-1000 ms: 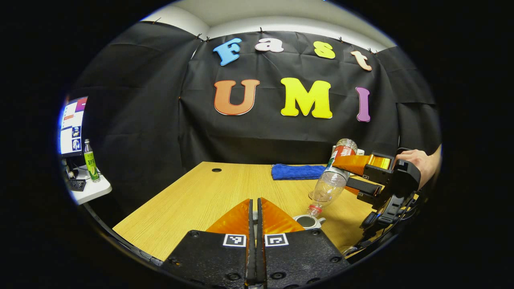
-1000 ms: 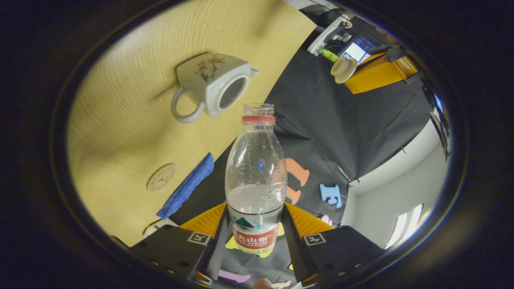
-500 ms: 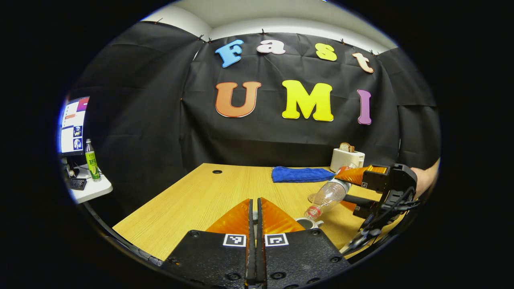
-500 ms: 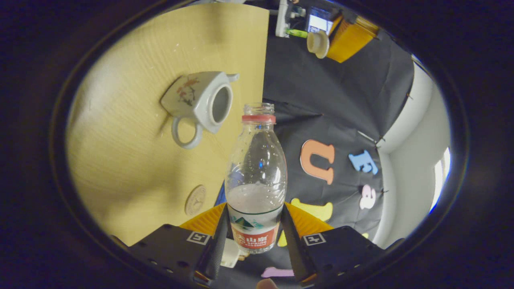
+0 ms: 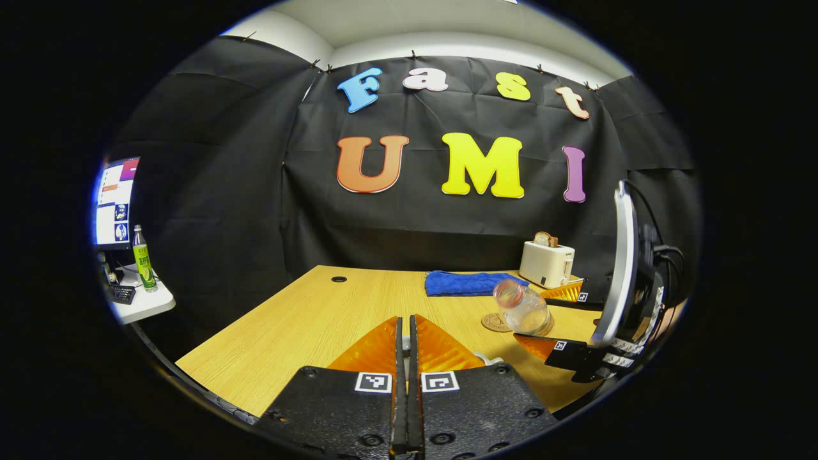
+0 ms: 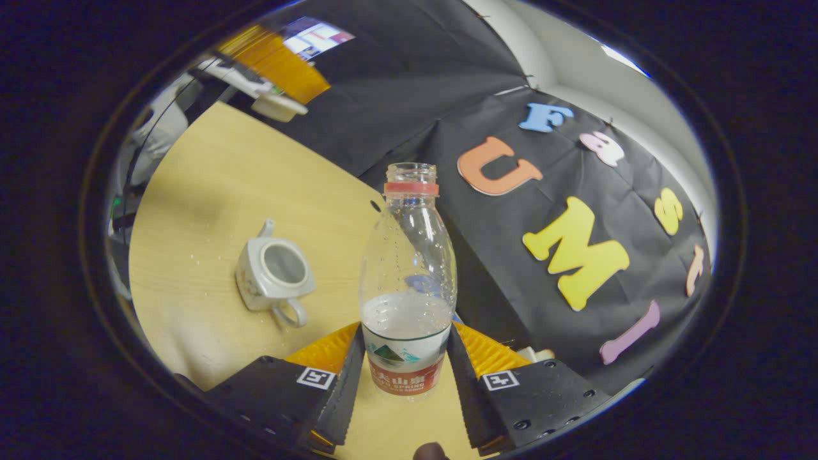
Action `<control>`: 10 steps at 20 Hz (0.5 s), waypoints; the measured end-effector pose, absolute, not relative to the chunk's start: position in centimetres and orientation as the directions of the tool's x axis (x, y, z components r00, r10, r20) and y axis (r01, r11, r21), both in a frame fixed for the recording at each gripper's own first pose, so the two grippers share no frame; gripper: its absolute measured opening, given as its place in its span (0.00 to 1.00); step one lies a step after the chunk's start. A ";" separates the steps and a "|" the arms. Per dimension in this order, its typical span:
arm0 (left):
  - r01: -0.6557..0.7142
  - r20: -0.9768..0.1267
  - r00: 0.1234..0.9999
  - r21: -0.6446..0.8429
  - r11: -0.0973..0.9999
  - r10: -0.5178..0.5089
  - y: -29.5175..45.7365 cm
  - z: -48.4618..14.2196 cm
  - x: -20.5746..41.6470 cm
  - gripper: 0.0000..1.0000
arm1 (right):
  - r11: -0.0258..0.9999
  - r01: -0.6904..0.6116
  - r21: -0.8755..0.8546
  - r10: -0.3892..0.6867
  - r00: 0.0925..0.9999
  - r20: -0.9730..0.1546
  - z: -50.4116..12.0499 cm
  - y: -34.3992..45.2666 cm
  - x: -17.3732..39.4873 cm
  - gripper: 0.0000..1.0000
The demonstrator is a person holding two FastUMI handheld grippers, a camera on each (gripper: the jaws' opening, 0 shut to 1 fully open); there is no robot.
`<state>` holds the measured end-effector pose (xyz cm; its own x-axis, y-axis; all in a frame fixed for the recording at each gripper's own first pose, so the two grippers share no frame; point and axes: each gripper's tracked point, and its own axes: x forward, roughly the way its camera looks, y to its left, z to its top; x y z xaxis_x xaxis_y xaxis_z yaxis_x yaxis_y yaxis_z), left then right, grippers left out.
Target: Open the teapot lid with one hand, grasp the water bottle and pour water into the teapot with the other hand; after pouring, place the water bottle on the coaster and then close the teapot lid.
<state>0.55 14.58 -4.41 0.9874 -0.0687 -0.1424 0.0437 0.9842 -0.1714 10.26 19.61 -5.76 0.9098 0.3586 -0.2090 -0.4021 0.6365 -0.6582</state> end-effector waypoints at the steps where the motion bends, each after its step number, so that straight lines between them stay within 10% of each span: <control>1: 0.048 -0.138 0.988 -0.168 0.985 -0.072 14.3 -4.3 0.5 0.03 | 0.701 -0.419 -0.577 0.365 0.906 -0.214 -5.3 19.5 10.2 0.70; 10: 0.075 -0.111 0.990 -0.153 0.985 -0.092 12.6 -3.0 0.4 0.03 | 0.922 -0.377 -0.084 0.362 0.919 -0.153 -1.1 16.5 12.8 0.69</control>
